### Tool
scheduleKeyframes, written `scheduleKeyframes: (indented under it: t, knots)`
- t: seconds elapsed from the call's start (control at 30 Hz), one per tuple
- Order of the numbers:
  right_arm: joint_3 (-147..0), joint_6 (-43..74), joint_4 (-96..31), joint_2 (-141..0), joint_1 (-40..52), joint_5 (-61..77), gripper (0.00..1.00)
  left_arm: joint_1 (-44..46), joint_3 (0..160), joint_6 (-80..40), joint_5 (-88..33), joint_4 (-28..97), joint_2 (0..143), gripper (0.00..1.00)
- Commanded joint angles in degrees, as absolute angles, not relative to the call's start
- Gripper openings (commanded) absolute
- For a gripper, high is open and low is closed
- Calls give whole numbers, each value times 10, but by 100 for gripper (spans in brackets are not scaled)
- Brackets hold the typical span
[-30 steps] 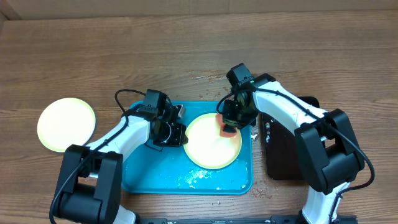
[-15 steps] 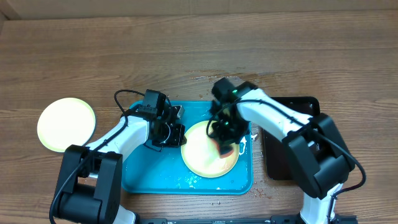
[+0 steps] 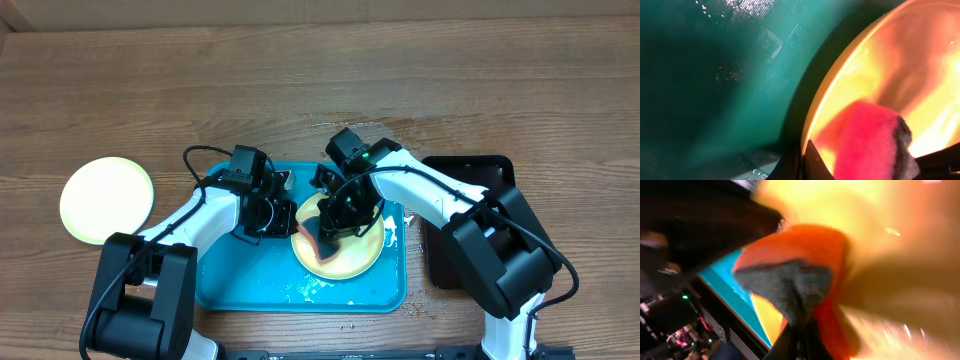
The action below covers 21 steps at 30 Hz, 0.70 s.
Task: Clean dirty plates on tray and stack at the side
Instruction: 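Scrub the yellow plate with the sponge while the left gripper holds it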
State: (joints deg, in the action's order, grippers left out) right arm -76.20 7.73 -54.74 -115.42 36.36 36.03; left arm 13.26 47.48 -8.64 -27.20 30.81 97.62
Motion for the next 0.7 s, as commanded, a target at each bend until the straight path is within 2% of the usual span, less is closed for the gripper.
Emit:
scheduleKeyframes:
  t: [0.0,0.17,0.4,0.67]
  knots:
    - [-758,97,-577,-1157,359,295,4,128,464,-92,-249,310,981,4]
    - [-758,114,-627,-1157,359,192,4,128,464,-92,-249,310,981,4]
    - [-758,232,-680,-1157,348,-7,4,128,464,-92,-249,311,981,4]
    - [-758,281,-653,-1157,303,-29,4,128,464,-88,-250,314,981,4]
